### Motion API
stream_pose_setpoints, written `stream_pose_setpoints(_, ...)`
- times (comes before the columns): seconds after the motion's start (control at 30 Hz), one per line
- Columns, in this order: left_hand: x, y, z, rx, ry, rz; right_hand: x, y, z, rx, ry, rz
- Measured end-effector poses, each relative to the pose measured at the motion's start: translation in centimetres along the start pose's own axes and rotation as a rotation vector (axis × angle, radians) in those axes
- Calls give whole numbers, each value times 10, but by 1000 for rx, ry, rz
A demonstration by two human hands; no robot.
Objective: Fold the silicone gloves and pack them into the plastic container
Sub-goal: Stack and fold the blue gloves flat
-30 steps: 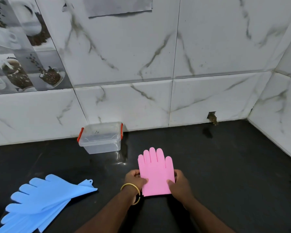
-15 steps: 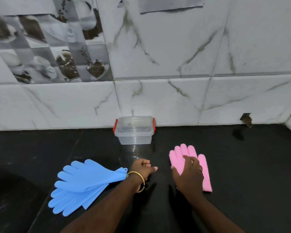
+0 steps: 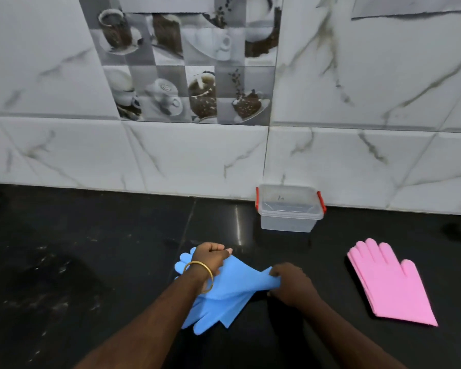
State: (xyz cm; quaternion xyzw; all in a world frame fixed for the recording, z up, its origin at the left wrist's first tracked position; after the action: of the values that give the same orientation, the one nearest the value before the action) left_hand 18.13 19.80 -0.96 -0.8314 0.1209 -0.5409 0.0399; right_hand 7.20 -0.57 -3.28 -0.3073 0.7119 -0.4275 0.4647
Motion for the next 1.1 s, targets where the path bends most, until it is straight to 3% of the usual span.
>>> stream_pose_setpoints(0.2, -8, -22, 13, -78, -63, -154, -33, -46, 3, 47, -108, 180)
stream_pose_setpoints(0.3, 8, -22, 7, -61, 26, -174, -56, -78, 1, 37, -130, 307)
stream_pose_setpoints(0.47, 80, -9, -33, -42, 423, 116, -82, -97, -5, -102, 41, 916)
stream_pose_setpoints(0.6, 122, 16, -80, -161, 632, 492, -102, -104, -3, -195, 112, 1237)
stream_pose_setpoints(0.77, 155, 26, -100, -103, 700, 739, -114, -118, -4, -218, 107, 1407)
stream_pose_setpoints(0.9, 189, 22, -101, -112, 694, 728, -112, -142, -11, -177, 22, 1584)
stream_pose_setpoints(1.0, 216, 26, -105, -118, 705, 647, -102, -154, -26, -18, -34, 1661)
stream_pose_setpoints(1.1, 243, 41, -118, -134, 772, 569, -81, -154, -67, 382, -128, 1490)
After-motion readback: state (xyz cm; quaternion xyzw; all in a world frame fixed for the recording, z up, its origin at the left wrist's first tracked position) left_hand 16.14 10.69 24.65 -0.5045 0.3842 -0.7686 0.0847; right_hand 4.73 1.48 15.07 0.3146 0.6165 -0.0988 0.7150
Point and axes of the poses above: each hand's wrist, its own z-axis towards the middle knuckle, its own y-axis out of the palm, x = y × z, the point moved 8 cm from there along z, towards the middle knuckle, and after that the axes turned 5 degrees about x, right-handed, at the moved point
